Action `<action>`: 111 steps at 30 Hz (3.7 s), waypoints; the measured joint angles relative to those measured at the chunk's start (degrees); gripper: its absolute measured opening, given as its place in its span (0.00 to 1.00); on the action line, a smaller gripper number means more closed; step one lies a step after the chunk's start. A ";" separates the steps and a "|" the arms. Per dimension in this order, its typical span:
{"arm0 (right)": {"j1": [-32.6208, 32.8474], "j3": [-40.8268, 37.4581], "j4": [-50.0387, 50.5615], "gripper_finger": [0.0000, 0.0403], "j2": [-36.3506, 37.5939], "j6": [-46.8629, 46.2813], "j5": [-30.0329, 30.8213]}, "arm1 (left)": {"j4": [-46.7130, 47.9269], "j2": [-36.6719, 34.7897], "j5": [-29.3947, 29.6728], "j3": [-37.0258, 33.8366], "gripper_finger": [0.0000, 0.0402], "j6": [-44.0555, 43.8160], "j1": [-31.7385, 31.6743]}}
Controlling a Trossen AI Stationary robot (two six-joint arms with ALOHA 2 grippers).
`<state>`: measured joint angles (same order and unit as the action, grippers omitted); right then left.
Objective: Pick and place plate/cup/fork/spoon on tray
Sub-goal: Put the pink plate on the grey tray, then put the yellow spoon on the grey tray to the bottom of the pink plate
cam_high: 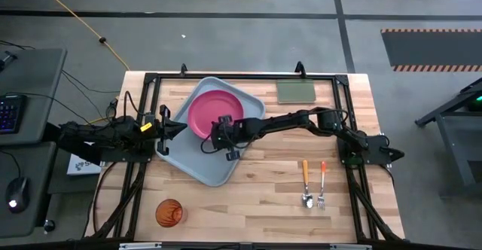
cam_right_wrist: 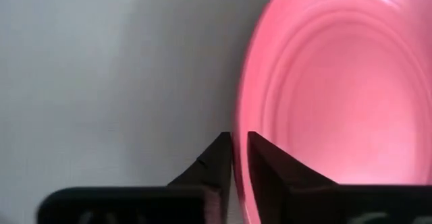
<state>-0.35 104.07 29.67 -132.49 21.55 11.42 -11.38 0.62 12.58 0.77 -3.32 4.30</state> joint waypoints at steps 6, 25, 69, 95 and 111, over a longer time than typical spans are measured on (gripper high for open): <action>0.00 0.30 -0.06 0.30 0.00 -0.77 -0.48 | 0.00 0.02 0.00 -0.02 0.01 0.00 0.00; -2.68 3.04 33.15 0.56 8.16 -11.64 -4.68 | -0.02 0.01 0.02 -0.02 0.01 0.05 0.02; 32.62 -62.03 14.94 0.56 51.29 -136.88 -14.20 | 0.92 0.01 0.00 -0.01 0.01 -0.01 0.02; 33.38 -58.61 14.31 0.43 42.25 -140.10 -15.07 | 1.12 0.02 0.01 -0.02 0.01 -0.02 0.00; 33.38 -59.54 13.85 0.11 42.47 -140.25 -12.38 | 1.27 0.02 0.00 -0.02 0.01 0.03 0.01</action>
<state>33.04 44.53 43.52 -90.02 -118.70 -0.96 -10.11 0.64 12.58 0.75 -3.28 4.31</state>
